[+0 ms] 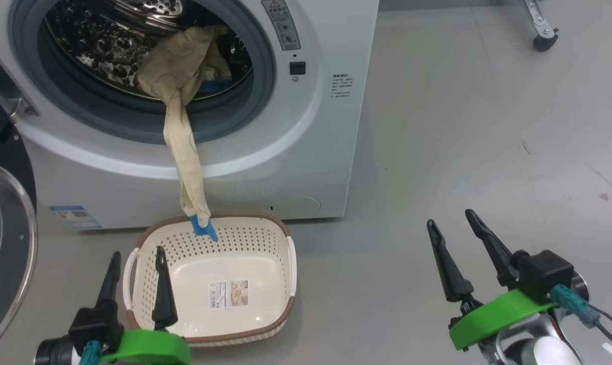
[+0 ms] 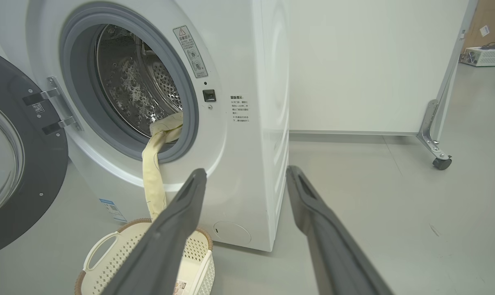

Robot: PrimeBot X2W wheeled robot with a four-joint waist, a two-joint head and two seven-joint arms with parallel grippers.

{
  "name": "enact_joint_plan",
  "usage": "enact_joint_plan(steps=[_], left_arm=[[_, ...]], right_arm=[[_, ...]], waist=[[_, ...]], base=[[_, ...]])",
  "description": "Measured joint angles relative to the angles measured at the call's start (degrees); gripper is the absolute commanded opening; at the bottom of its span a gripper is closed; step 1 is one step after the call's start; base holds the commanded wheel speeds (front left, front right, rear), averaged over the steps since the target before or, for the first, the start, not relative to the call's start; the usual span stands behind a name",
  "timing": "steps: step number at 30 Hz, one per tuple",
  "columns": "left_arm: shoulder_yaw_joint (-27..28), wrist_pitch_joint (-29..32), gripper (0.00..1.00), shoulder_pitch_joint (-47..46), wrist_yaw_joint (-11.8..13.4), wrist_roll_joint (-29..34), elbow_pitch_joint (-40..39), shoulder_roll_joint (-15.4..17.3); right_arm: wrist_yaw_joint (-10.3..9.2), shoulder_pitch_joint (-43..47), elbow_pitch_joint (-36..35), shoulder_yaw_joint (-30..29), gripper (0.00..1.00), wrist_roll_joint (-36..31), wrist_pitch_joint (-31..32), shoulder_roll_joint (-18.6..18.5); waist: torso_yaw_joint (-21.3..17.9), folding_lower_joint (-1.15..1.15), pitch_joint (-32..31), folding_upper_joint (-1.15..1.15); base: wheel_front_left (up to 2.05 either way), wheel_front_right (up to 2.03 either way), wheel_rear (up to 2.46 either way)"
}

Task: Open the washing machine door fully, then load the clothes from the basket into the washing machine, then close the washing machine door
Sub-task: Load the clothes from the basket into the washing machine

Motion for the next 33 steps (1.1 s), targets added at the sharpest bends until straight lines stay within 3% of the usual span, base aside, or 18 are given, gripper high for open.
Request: enact_joint_plan(steps=[25,33], left_arm=[[0.10,0.25,1.00,-2.16,-0.08,-0.96,2.56,0.56],[-0.21,3.38,1.00,-13.05,-4.07,-3.18,10.36,0.49]], right_arm=[[0.00,-0.06,-1.15,0.14,1.00,0.00,0.40,0.00],[0.00,-2.98,-2.02,0.14,1.00,0.43,-0.16,0.00]], waist=[[-0.17,0.00,3.68,0.00],[-1.11,0.01,10.15,0.00]], base=[[0.00,0.00,0.00],[0.00,0.00,0.00]])
